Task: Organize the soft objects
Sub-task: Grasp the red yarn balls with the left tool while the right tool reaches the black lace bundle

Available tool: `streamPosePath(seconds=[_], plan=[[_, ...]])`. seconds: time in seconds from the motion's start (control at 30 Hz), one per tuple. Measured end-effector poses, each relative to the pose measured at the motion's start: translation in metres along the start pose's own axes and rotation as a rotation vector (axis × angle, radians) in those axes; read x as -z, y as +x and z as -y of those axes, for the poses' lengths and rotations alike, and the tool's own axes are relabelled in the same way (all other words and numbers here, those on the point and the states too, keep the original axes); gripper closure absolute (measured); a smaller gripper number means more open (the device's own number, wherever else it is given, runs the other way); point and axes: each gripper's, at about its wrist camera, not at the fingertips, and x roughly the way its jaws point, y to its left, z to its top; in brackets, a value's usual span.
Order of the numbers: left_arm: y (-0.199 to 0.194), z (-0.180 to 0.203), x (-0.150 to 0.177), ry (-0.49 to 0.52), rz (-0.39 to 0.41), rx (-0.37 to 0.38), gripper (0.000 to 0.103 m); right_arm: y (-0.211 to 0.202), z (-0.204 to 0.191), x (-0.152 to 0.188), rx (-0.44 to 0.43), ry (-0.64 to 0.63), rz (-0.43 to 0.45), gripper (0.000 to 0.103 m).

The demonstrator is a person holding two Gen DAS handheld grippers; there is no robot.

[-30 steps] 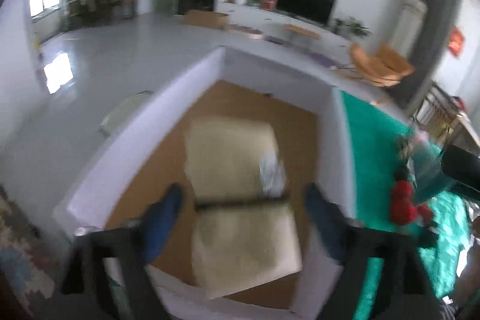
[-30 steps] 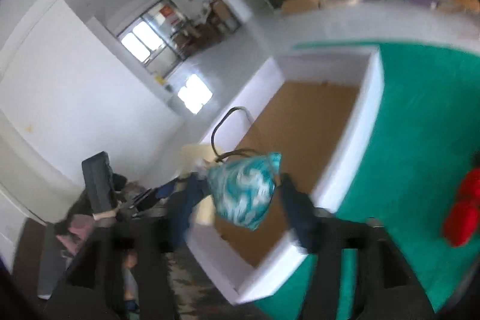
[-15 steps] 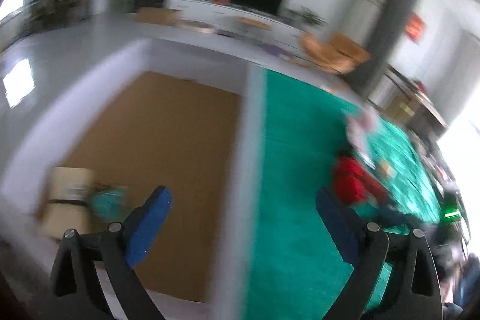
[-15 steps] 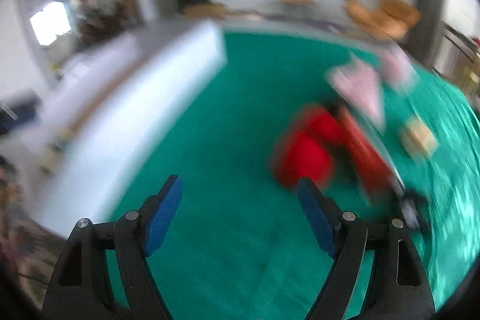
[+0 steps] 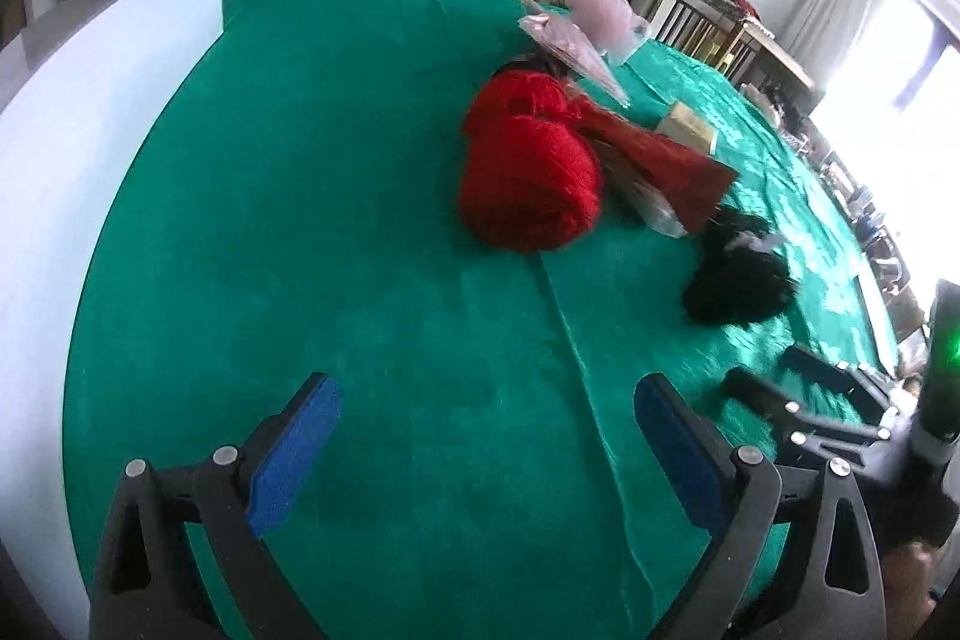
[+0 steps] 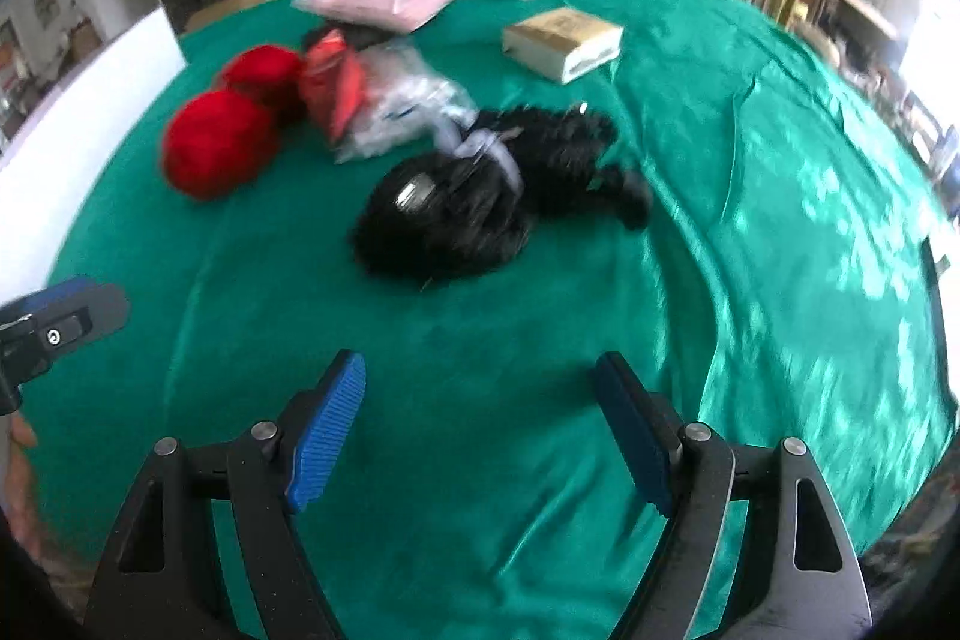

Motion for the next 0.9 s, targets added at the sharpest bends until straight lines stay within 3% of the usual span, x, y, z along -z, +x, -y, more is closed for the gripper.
streamPosePath(seconds=[0.23,0.4,0.6,0.9], plan=[[0.024,-0.013,-0.013,-0.012,0.058,-0.03,0.005,0.032,0.055,-0.024,0.008,0.003,0.046,0.017],[0.036,-0.002,-0.011,0.073,0.086,-0.076,0.0,0.034,0.103,-0.027,0.023,0.069,0.087,0.017],[0.046,0.013,-0.011,0.164,0.037,-0.199,0.0,0.035,0.099,-0.03,0.041,0.049,0.084,0.016],[0.044,0.012,-0.011,0.165,0.039,-0.196,0.0,0.034,0.099,-0.03,0.041,0.051,0.084,0.016]])
